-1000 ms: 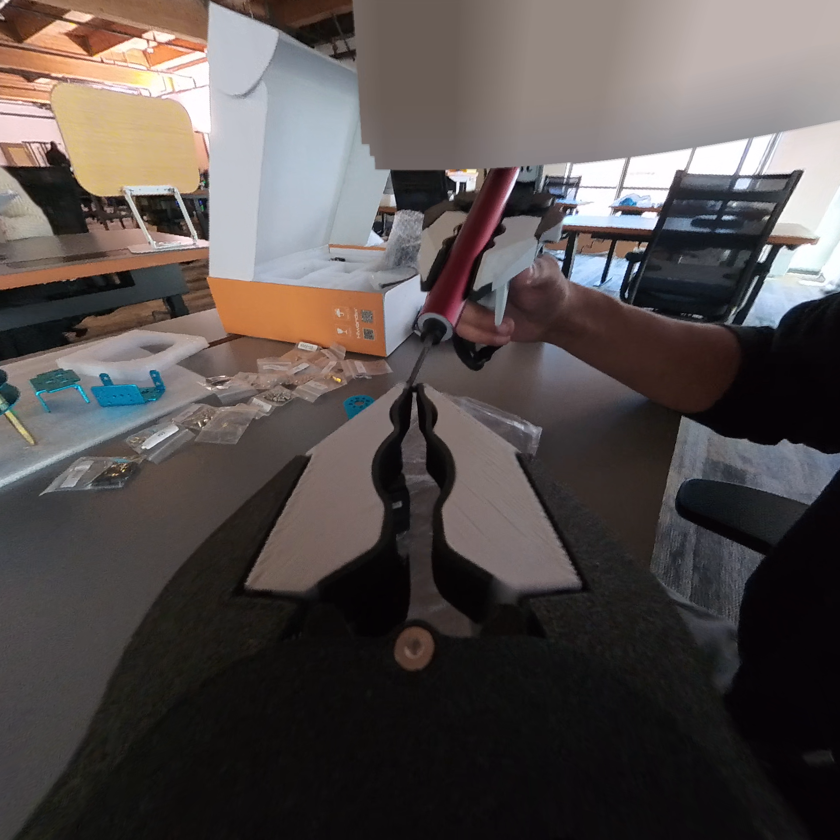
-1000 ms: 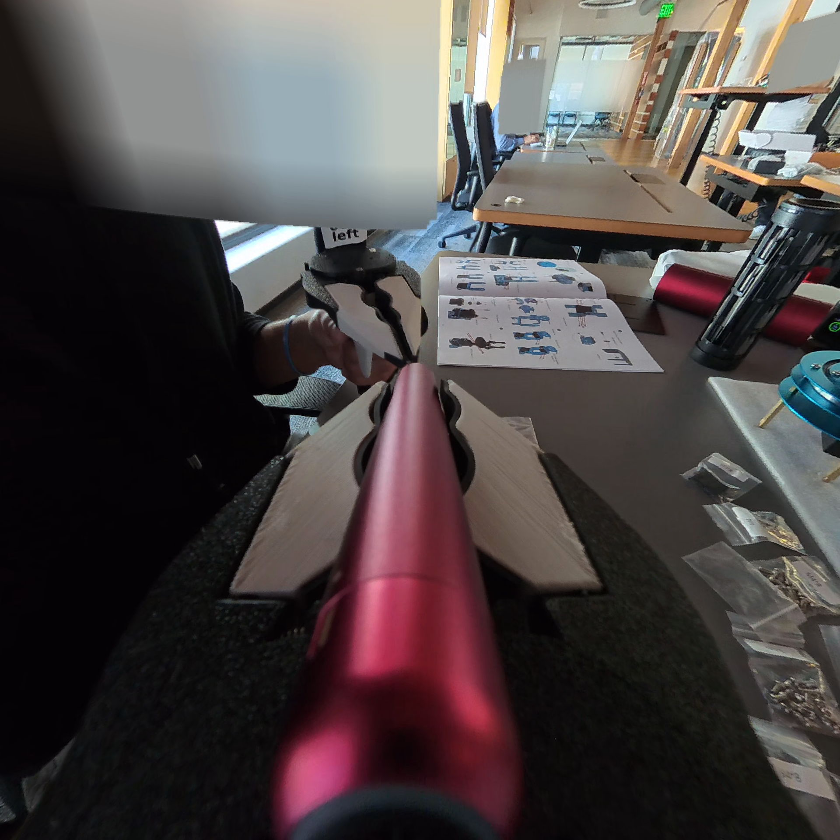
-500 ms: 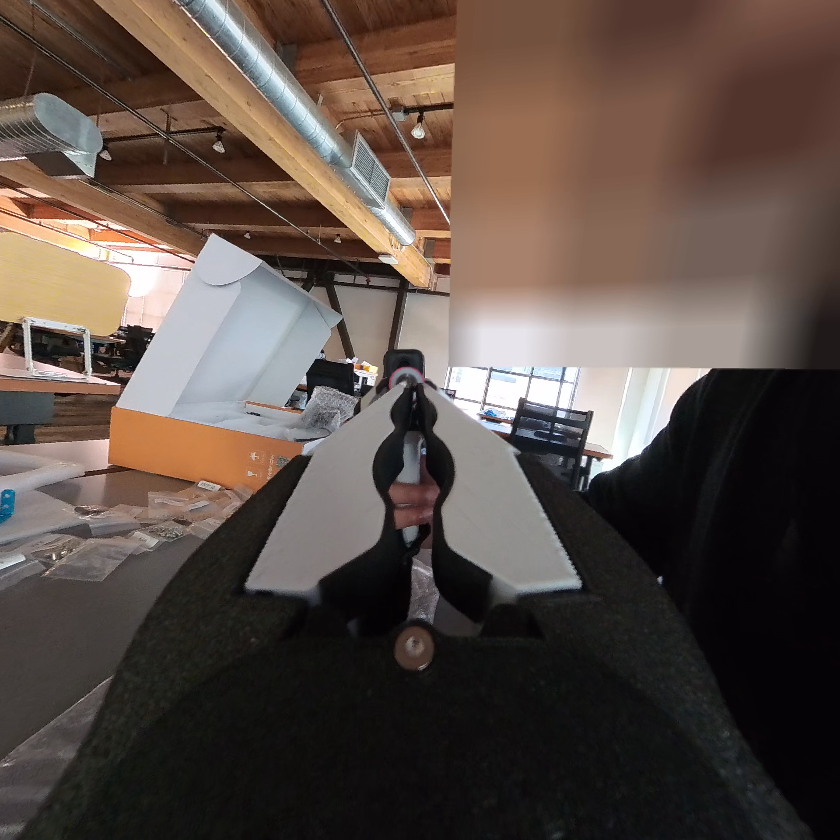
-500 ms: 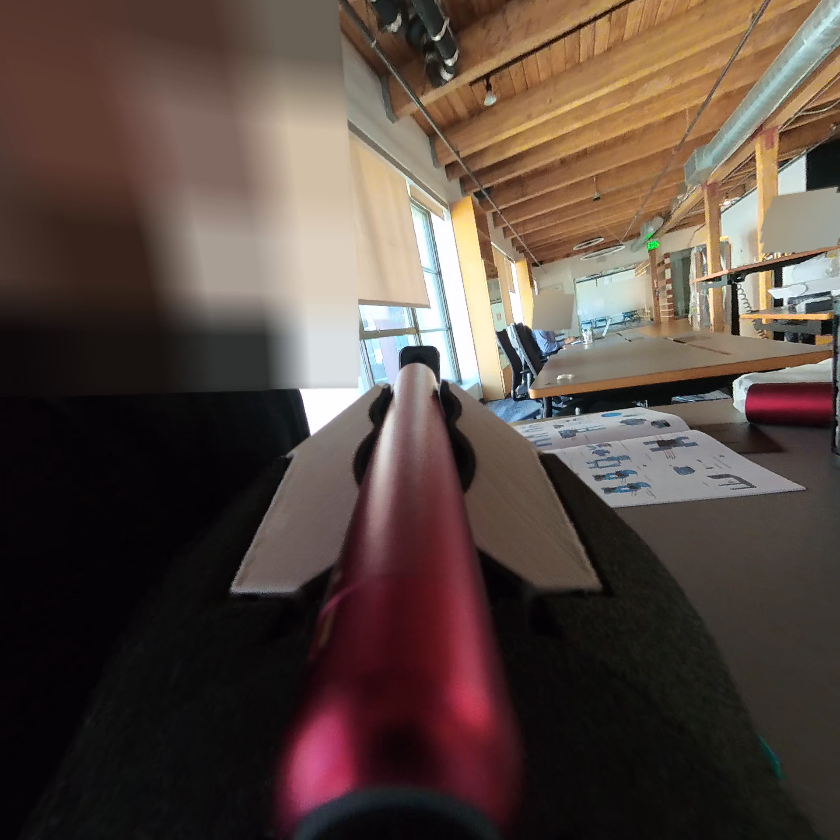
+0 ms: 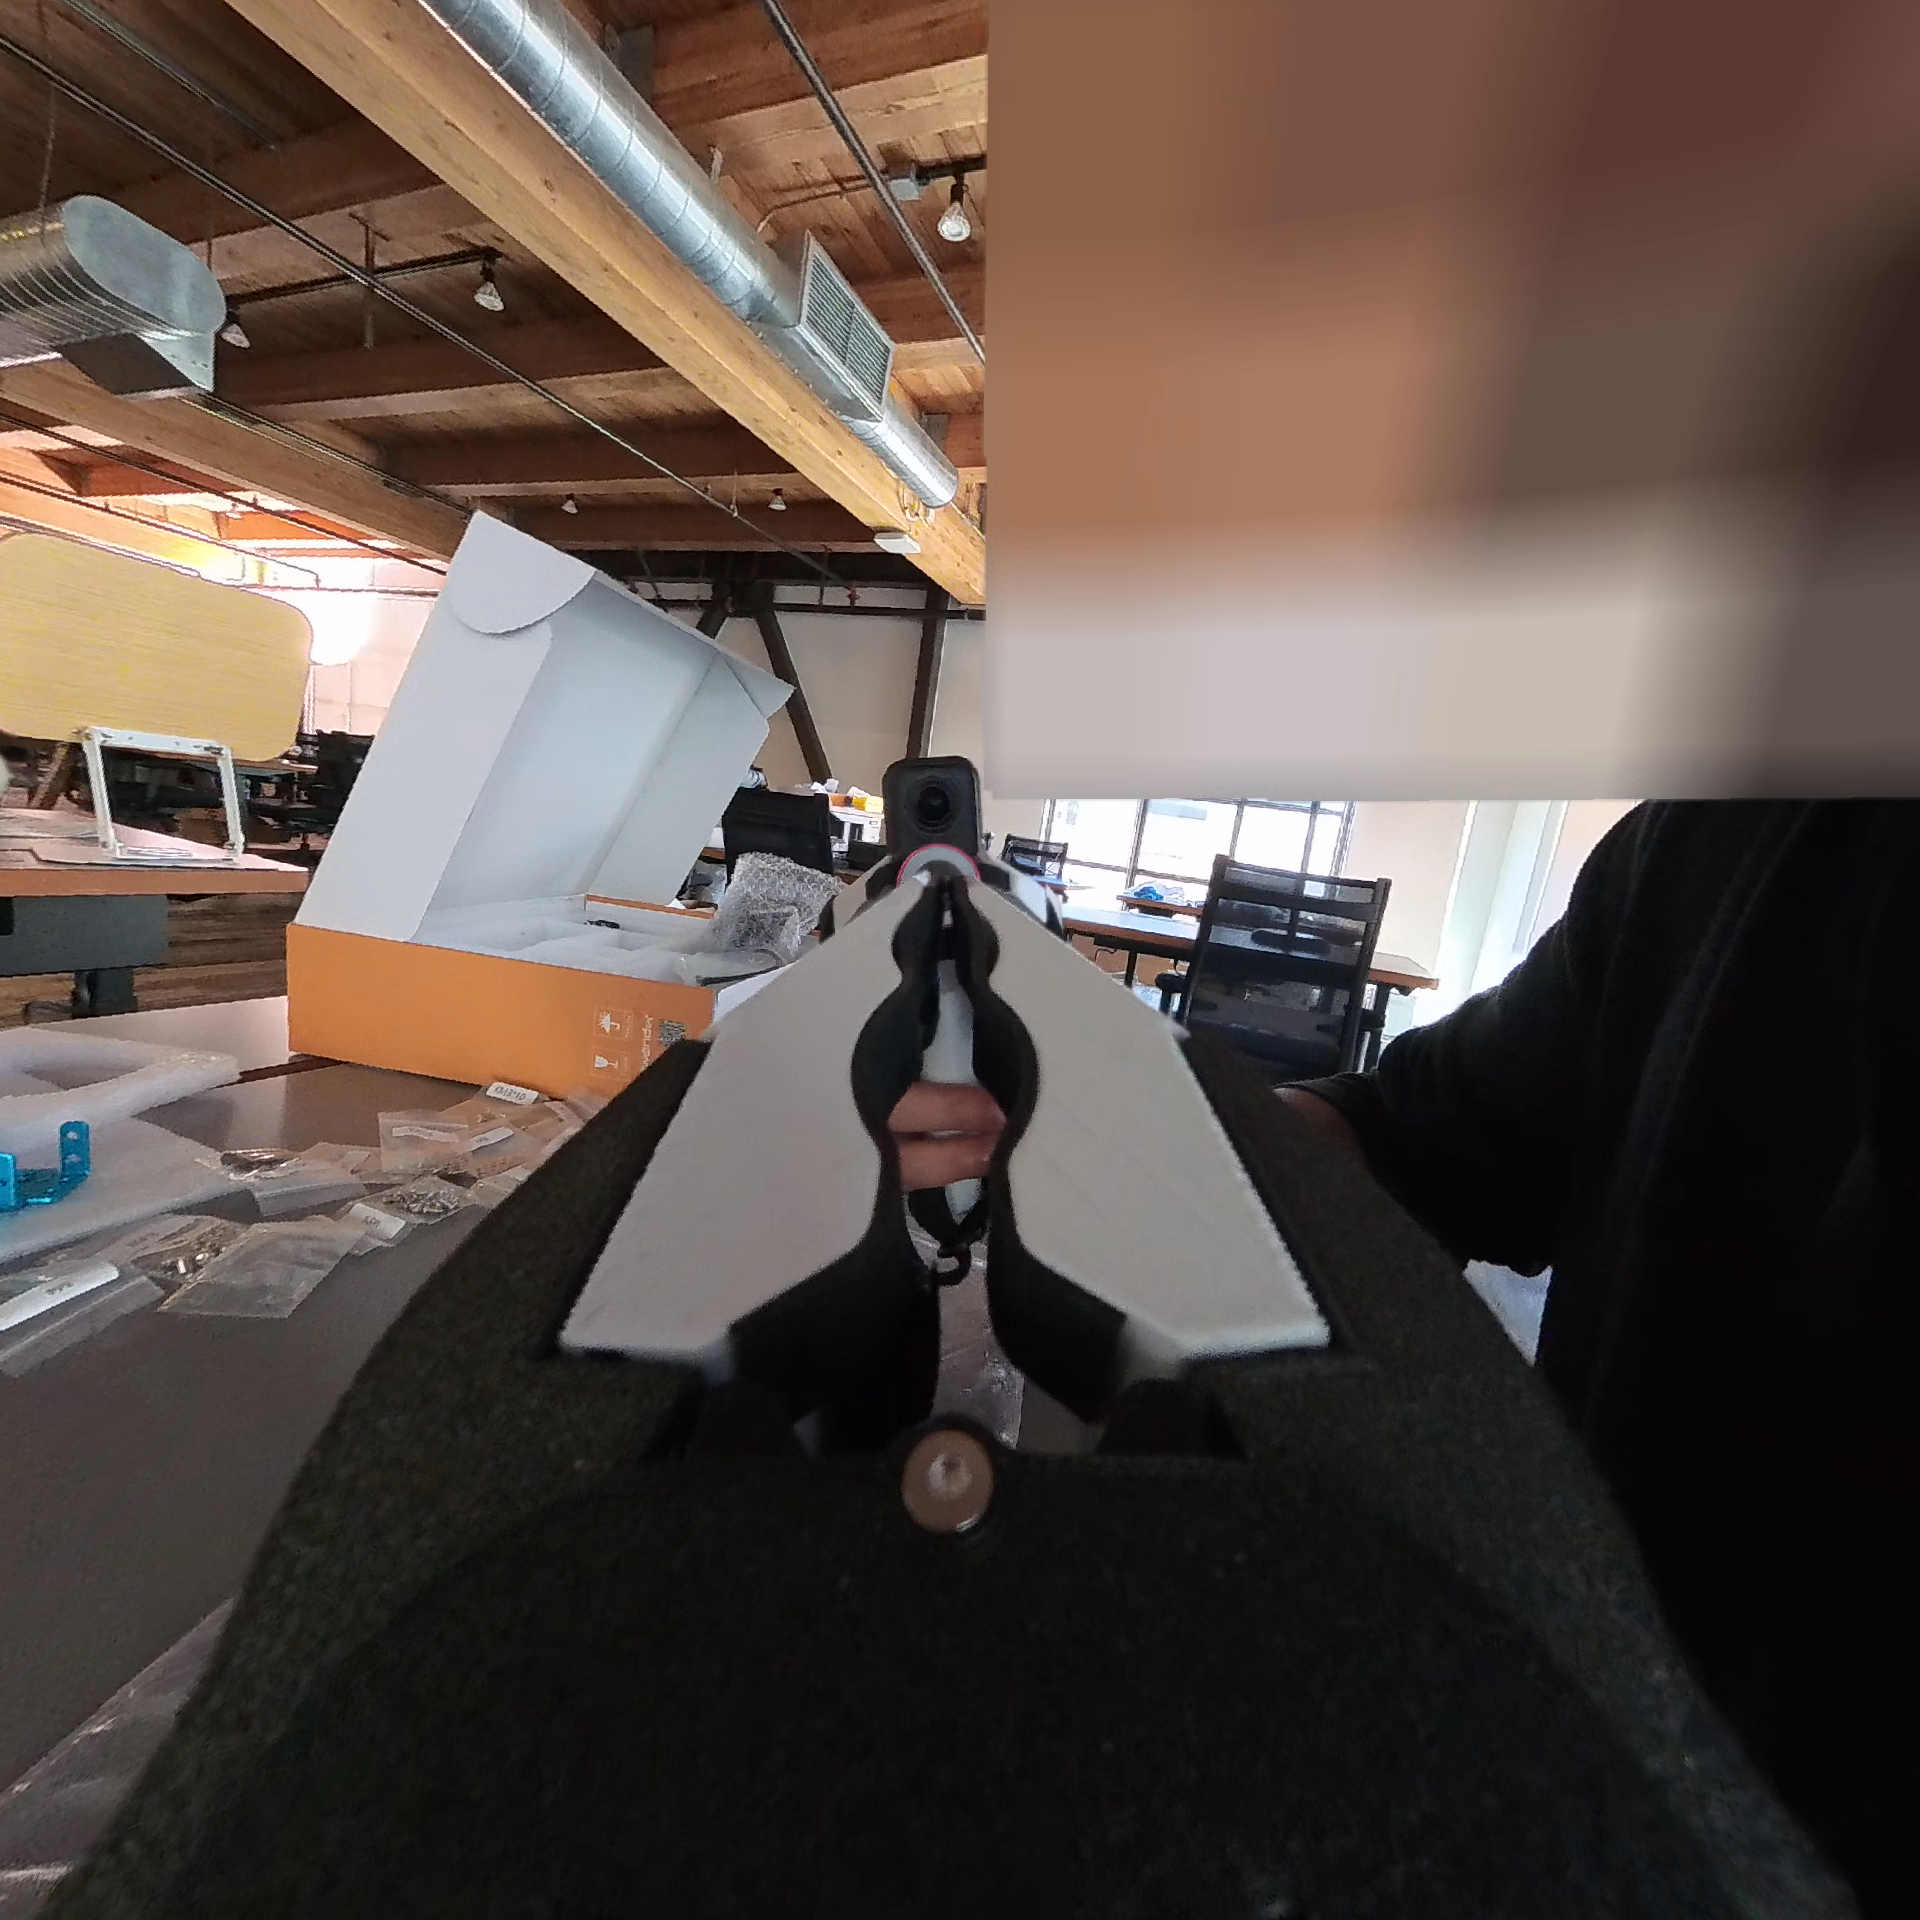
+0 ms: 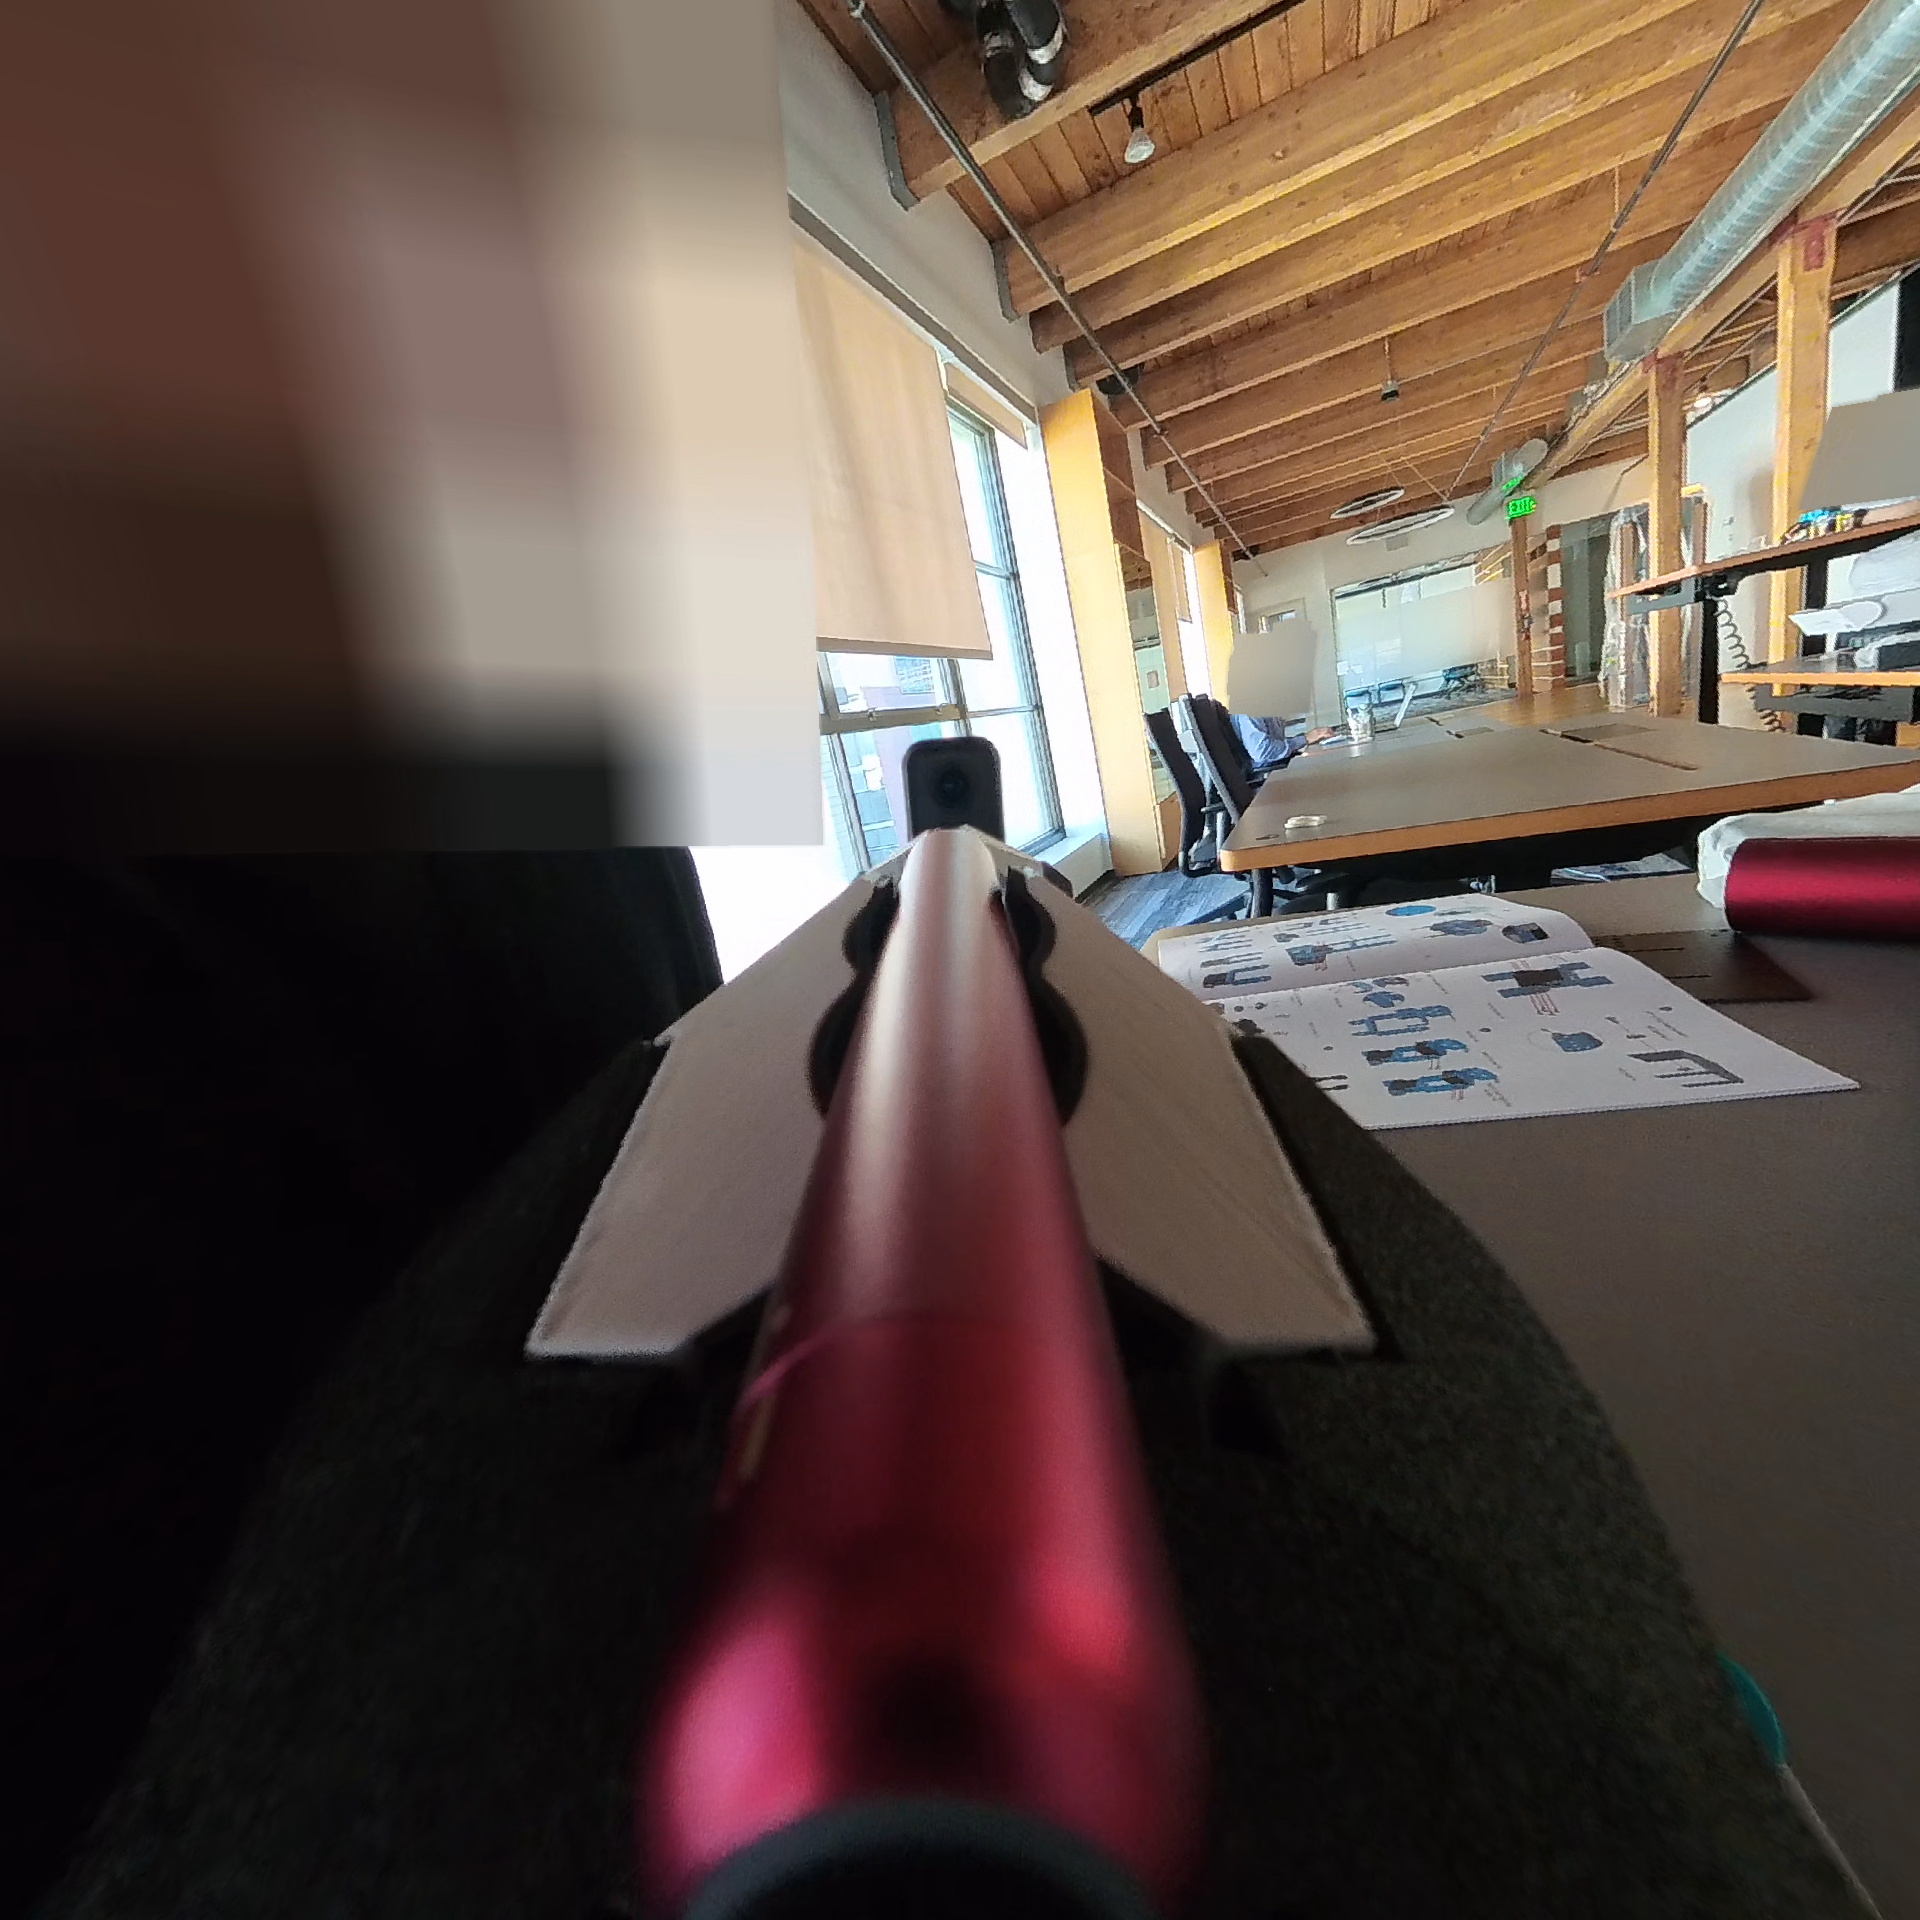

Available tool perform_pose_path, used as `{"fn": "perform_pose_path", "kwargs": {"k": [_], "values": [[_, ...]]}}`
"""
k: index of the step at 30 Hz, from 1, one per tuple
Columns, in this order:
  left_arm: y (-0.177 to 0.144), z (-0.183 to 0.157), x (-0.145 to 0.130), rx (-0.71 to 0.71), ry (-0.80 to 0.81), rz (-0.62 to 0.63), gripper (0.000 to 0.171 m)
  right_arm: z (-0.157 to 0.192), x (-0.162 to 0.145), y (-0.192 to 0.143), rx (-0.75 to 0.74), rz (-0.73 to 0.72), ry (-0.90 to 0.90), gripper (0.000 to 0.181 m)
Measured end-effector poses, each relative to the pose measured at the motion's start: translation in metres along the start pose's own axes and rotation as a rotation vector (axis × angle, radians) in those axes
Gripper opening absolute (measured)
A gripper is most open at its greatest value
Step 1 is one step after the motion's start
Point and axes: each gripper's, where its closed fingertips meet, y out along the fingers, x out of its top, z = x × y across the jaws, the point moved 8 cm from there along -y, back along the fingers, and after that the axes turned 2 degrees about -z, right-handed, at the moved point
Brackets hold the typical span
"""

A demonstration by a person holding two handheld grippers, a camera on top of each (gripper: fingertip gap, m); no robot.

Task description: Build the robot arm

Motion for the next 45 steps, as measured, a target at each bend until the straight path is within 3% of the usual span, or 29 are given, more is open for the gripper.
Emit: {"fn": "perform_pose_path", "kwargs": {"k": [25, 32, 45], "values": [[-0.0004, -0.004, -0.001, 0.016, 0.039, 0.037, 0.0, 0.0026, 0.0009, 0.0001, 0.01, 0.03, -0.002, 0.022], [-0.0022, -0.0045, -0.0018, -0.012, -0.016, 0.062, 0.0, 0.007, 0.0013, 0.0009, 0.008, 0.061, -0.07, 0.022], [-0.0072, 0.0009, -0.0084, 0.057, 0.002, 0.127, 0.0, 0.0051, -0.0023, 0.0036, -0.036, 0.114, -0.102, 0.023]]}}
